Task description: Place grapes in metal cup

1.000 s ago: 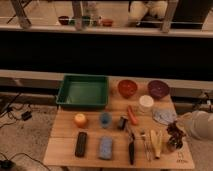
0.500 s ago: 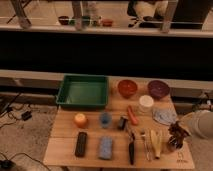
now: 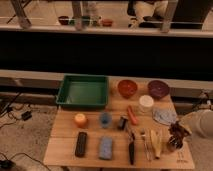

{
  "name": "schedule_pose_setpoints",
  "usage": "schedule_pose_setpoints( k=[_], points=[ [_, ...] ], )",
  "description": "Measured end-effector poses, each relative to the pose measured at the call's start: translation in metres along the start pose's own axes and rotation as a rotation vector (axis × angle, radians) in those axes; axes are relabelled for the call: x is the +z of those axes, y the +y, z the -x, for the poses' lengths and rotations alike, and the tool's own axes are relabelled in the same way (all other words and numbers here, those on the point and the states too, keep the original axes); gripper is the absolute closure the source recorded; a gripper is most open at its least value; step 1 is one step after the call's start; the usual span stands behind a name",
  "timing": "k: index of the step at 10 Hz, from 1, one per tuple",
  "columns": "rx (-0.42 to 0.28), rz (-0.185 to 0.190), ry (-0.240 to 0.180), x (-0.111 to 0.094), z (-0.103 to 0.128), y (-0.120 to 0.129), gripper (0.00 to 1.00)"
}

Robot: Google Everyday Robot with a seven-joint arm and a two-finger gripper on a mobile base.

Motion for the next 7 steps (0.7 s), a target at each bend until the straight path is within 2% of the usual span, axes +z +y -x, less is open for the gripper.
schedule_pose_setpoints(
  k=[3, 7],
  points=[
    [0.084, 0.021, -0.003, -0.0035, -0.0037, 0.0015, 1.0],
    [0.127, 0.064, -0.018, -0.0053, -0.0077, 0.0068, 1.0]
  ],
)
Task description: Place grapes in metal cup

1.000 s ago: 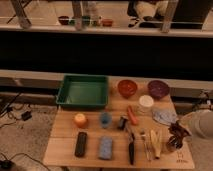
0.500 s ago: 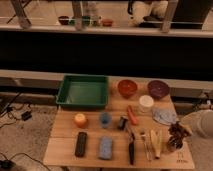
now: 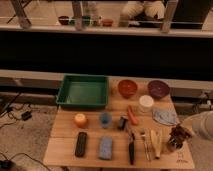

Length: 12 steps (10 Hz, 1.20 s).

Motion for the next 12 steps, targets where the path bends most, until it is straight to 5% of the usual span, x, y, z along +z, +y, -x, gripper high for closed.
schedule_pose_setpoints(
  k=[12],
  points=[
    [0.108, 0.099, -0.021, 0.022, -0.018, 0.003, 1.0]
  ],
)
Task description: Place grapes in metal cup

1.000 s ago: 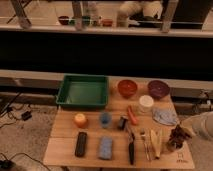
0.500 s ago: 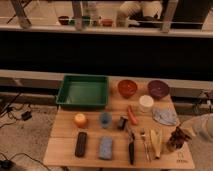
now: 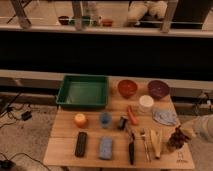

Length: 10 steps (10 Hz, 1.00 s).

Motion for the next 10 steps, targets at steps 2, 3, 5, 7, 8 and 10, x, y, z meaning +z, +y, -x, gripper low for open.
schedule_pose_setpoints(
  k=[2, 3, 5, 7, 8, 10],
  points=[
    [0.014, 0.021, -0.003, 0.004, -0.003, 0.0, 1.0],
    [0.024, 0.038, -0.005, 0.007, -0.006, 0.0, 1.0],
    [0.034, 0.056, -0.006, 0.01, -0.008, 0.001, 1.0],
    [0.042, 0.081, -0.007, 0.016, -0.012, 0.002, 1.0],
    [0.042, 0.088, -0.006, 0.018, -0.012, 0.003, 1.0],
    [0.04, 0.11, -0.003, 0.024, -0.013, 0.006, 1.0]
  ],
)
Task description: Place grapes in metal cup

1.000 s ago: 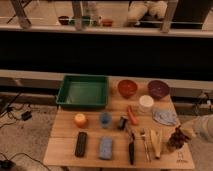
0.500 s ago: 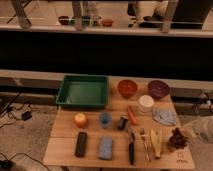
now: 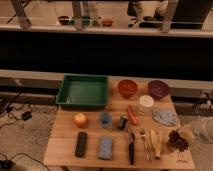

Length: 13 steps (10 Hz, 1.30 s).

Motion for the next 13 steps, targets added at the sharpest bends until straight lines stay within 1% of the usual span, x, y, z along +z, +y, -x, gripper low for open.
schedule_pose_setpoints(
  k=[3, 6, 10, 13],
  points=[
    [-0.01, 0.027, 0.008, 0.008, -0.001, 0.003, 1.0],
    [-0.01, 0.043, 0.017, 0.011, -0.003, 0.003, 1.0],
    [0.023, 0.069, 0.03, 0.015, -0.012, -0.004, 1.0],
    [0.059, 0.098, 0.045, 0.023, -0.021, -0.014, 1.0]
  ],
)
